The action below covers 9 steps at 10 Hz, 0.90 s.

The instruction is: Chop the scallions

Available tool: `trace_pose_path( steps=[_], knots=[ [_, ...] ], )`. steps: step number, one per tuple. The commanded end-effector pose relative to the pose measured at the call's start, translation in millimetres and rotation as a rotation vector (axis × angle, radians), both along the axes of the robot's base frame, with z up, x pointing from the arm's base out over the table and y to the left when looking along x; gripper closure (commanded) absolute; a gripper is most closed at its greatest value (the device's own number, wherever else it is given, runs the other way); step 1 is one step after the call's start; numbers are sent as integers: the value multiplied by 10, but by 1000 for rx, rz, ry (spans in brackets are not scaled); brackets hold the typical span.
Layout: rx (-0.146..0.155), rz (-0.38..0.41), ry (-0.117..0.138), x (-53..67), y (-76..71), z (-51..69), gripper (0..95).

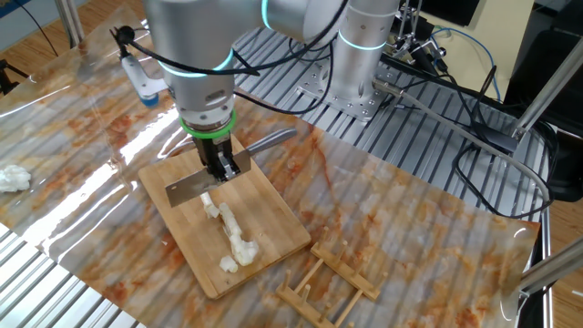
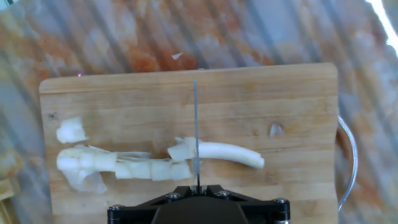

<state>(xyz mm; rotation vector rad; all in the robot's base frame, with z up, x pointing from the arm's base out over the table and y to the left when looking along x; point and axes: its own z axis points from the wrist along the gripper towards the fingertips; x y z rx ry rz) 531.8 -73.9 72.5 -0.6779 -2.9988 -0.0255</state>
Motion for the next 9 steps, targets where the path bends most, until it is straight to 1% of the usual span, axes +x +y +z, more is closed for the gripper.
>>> trace_pose_path(
  steps=[1, 3, 5, 6, 7, 8, 9],
  knots=[
    [1, -11, -5, -28, -11, -9, 950],
    [13, -14, -4, -25, -9, -51, 950],
    [30, -14, -11, -20, 4, -216, 950],
    [36, -15, -21, -18, 13, -300, 950],
    [40, -13, -39, -26, 20, -442, 950],
    [36, -10, -42, -28, 20, -465, 950],
    [40, -13, -44, -19, 26, -460, 950]
  ],
)
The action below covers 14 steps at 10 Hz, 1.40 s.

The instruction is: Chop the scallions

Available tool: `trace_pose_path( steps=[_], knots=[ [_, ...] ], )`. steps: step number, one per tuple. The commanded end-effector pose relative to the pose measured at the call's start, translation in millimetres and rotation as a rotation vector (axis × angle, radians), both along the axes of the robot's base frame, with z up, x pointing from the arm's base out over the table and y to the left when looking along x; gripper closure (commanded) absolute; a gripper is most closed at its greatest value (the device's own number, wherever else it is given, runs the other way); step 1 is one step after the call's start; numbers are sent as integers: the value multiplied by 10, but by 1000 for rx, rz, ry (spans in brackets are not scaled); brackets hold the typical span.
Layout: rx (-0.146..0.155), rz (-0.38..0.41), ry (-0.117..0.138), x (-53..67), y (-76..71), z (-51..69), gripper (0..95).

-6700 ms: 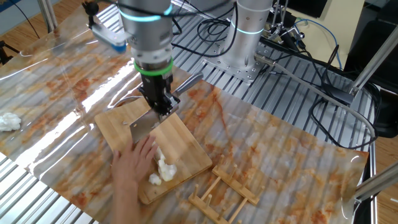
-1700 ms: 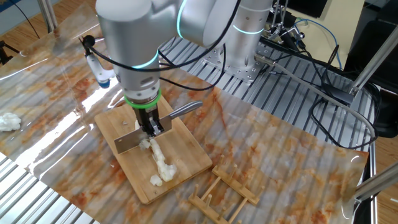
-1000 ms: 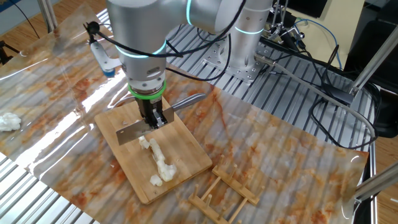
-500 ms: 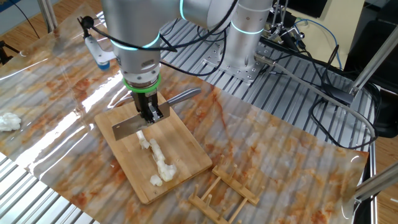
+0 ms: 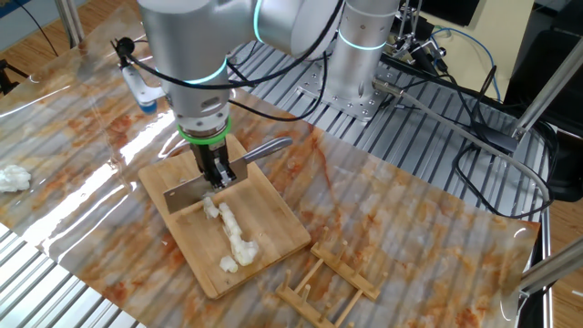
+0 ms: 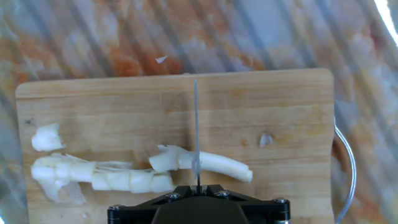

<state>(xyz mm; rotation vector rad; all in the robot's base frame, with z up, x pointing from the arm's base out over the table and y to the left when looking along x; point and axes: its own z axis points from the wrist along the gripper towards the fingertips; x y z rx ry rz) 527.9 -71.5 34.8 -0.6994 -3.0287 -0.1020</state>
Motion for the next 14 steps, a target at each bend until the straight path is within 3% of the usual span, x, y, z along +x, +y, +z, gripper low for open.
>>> trace_pose_path(
  steps=[1, 5, 8, 10, 14],
  knots=[
    [1, -4, 6, 25, 27, -78, 950],
    [0, -11, 17, 26, 39, -74, 950],
    [-6, -11, 40, 37, 49, 95, 950],
    [-14, -10, 39, 31, 51, 114, 950],
    [-46, -6, 64, -7, 48, 360, 950]
  ],
)
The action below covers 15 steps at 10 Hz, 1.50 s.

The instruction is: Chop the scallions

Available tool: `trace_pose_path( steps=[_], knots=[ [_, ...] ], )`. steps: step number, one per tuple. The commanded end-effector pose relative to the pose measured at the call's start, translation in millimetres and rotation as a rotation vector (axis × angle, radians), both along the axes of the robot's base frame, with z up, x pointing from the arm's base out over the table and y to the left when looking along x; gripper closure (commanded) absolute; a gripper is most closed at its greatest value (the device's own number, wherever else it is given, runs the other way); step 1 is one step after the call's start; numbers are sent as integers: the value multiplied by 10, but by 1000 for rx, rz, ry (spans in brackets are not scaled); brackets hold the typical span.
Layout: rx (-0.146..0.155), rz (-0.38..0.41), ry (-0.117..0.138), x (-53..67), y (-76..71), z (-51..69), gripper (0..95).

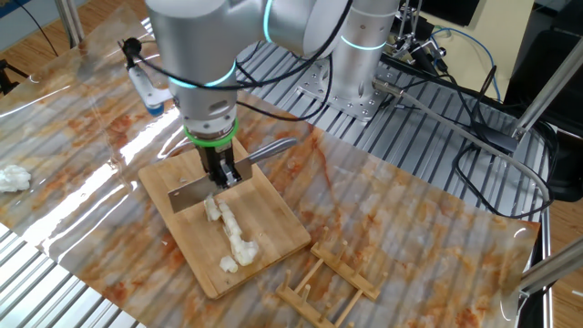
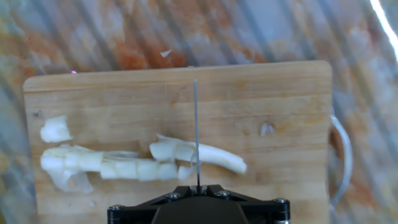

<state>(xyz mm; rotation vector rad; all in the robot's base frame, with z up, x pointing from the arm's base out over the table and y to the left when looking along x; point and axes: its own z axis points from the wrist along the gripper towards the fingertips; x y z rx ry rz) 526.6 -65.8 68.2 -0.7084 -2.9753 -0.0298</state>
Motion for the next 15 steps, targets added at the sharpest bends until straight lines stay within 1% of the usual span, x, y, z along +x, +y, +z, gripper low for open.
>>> trace_pose_path(
  steps=[1, 4, 5, 7, 9, 10, 11, 12, 13, 14, 15],
  knots=[
    [-18, 6, 5, -11, -24, 72, 950],
    [-33, 13, 10, -57, -95, 197, 950],
    [-34, 13, 12, -64, -120, 216, 950],
    [-36, 5, 14, -63, -122, 204, 950],
    [-33, 8, 12, -57, -135, 132, 950],
    [-27, 13, 11, -51, -148, 48, 950],
    [-17, 13, 5, -46, -153, -83, 950],
    [-2, 15, -12, -51, -161, -328, 950],
    [2, 22, -32, -67, -174, -488, 950],
    [4, 27, -43, -79, -184, -566, 950],
    [3, 14, -39, -67, -174, -510, 950]
  ],
)
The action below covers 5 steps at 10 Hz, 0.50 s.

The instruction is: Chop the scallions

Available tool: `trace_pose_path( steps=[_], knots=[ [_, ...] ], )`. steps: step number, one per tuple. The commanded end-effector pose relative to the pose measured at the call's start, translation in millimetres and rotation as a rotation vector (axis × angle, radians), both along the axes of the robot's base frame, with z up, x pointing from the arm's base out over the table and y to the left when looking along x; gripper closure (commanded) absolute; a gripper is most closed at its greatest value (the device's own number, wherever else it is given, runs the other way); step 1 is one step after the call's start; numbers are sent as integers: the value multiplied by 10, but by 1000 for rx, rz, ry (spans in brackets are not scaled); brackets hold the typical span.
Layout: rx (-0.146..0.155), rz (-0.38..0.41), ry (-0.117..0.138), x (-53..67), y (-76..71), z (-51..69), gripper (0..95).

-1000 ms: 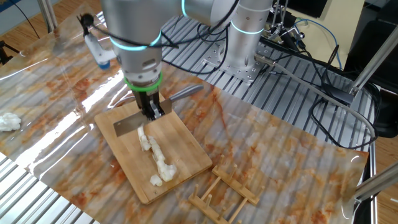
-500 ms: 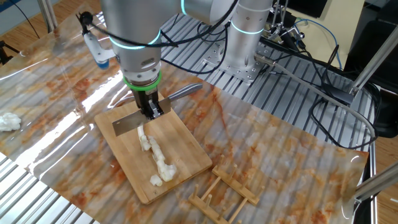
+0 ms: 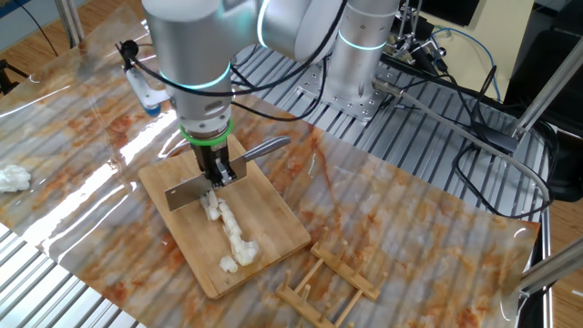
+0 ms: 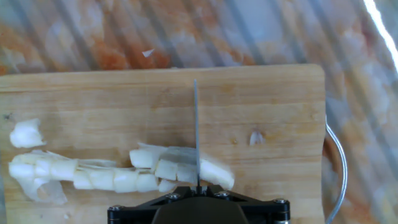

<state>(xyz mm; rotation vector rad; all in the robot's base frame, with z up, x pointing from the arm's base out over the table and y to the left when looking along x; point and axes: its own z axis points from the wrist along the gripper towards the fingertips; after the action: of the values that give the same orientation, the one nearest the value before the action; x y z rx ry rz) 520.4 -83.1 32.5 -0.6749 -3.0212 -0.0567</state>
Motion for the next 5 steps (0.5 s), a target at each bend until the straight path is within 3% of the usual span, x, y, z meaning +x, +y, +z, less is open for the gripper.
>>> trace_pose_path(
  steps=[1, 3, 5],
  knots=[
    [0, -16, 25, 9, 11, -47, 950],
    [-11, -16, 56, 27, 23, 203, 950],
    [-15, -12, 60, 17, 25, 270, 950]
  ],
)
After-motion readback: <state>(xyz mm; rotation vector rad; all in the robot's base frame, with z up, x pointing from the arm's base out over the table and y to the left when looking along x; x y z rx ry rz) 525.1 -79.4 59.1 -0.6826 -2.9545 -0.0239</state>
